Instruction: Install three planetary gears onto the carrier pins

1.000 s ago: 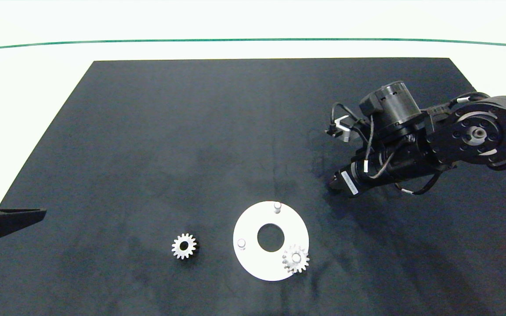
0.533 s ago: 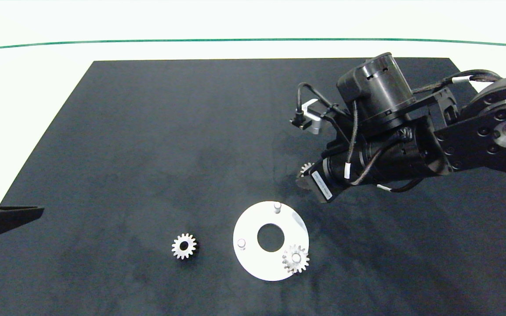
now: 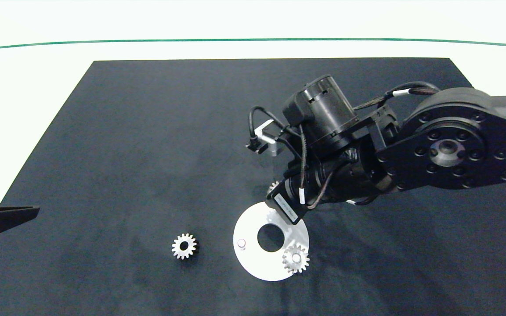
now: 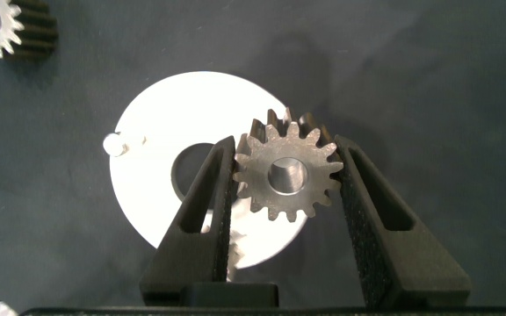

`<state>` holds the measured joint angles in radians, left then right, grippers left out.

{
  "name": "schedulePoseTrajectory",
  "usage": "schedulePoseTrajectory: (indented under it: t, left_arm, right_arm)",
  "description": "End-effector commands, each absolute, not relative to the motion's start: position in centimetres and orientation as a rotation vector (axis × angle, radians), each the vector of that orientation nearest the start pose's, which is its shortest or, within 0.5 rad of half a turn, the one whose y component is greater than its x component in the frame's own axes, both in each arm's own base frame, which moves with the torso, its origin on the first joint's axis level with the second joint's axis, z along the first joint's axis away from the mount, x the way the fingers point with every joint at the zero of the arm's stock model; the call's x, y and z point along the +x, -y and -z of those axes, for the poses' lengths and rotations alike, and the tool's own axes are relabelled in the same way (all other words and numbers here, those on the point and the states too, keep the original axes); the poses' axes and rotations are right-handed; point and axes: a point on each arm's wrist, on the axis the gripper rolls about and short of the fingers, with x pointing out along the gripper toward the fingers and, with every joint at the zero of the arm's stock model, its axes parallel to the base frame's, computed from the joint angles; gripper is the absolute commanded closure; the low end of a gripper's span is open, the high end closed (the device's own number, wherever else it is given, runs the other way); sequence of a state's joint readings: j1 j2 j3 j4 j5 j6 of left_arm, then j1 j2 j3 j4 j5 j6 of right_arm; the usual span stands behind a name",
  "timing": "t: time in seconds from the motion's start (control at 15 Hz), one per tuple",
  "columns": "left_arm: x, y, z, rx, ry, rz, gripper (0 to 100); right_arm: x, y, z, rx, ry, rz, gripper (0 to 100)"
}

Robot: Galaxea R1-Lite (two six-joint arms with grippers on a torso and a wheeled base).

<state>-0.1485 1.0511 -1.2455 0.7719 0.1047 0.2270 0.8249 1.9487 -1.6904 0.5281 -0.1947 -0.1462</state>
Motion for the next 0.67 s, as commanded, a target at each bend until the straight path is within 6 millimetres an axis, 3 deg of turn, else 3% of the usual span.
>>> schedulePoseTrajectory:
  t: [0.07, 0.67]
  left_arm:
    - [9.26, 1.15, -31.20, 0.296, -0.570, 0.108, 0]
    - [9.27, 1.15, -31.16, 0.298, -0.572, 0.108, 0]
  right_arm:
    - [26.07, -27.93, -21.74, -0.551, -0.696, -0.652, 81]
    - [26.09, -27.68, -21.82, -0.549, -0.697, -0.646, 81]
